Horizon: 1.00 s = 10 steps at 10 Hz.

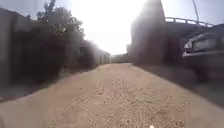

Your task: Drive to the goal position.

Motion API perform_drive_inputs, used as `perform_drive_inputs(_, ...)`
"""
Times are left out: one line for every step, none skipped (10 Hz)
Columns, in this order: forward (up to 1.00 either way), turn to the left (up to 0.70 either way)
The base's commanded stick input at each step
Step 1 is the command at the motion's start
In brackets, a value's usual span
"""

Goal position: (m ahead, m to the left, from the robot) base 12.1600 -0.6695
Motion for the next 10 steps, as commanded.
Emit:
perform_drive_inputs(1.0, 0.0)
perform_drive_inputs(1.0, 0.0)
perform_drive_inputs(1.0, 0.0)
perform_drive_inputs(1.0, 0.0)
perform_drive_inputs(1.0, 0.0)
perform_drive_inputs(1.0, 0.0)
perform_drive_inputs(1.0, 0.0)
perform_drive_inputs(1.0, 0.0)
perform_drive_inputs(1.0, 0.0)
perform_drive_inputs(1.0, 0.0)
